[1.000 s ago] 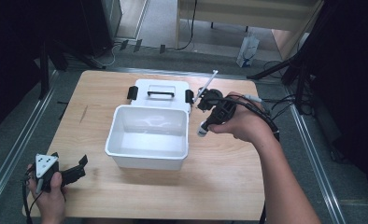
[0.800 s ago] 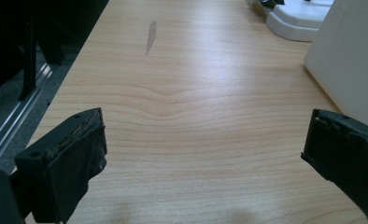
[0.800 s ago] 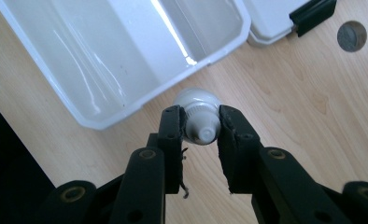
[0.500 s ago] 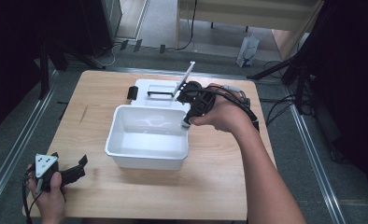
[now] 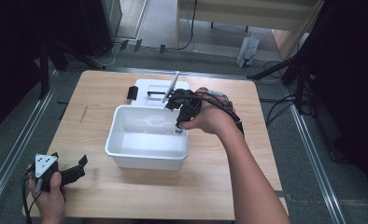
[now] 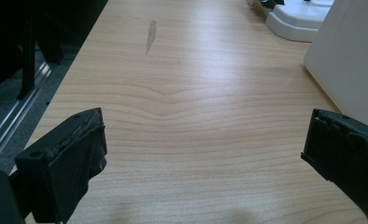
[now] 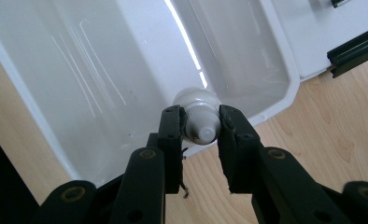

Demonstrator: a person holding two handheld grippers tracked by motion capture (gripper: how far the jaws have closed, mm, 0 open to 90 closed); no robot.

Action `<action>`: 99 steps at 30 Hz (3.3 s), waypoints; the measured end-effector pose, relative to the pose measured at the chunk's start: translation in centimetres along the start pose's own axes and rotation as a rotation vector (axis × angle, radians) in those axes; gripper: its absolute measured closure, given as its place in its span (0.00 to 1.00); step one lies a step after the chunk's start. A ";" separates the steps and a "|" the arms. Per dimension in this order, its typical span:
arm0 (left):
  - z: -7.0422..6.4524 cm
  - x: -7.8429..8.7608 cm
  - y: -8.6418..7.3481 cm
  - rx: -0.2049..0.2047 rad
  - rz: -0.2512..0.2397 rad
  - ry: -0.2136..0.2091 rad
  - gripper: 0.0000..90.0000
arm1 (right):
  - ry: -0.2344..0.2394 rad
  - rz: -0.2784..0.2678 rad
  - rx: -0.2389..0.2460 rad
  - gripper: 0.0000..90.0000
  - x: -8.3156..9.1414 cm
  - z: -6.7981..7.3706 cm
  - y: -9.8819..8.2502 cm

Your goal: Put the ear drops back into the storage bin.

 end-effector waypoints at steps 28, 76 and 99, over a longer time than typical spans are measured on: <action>0.0 0.0 0.0 0.003 -0.004 -0.004 0.00 | 0.029 0.057 0.116 0.80 -6.7 0.4 -2.8; 0.0 0.1 0.0 0.000 -0.007 -0.006 0.00 | 0.012 -0.045 0.029 0.31 -3.7 0.7 -1.3; -0.1 0.1 0.0 -0.002 -0.005 -0.006 0.00 | -0.123 -0.092 -0.143 0.00 1.9 -1.7 -6.4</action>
Point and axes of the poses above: each handheld gripper's, and its own axes: x roughly backward along the jaws, y roughly out of its top, z roughly to its left, the point moved 9 cm from there along -x, roughly forward along the jaws, and after that the axes turned 15 degrees about -z, right-handed, at the moved point
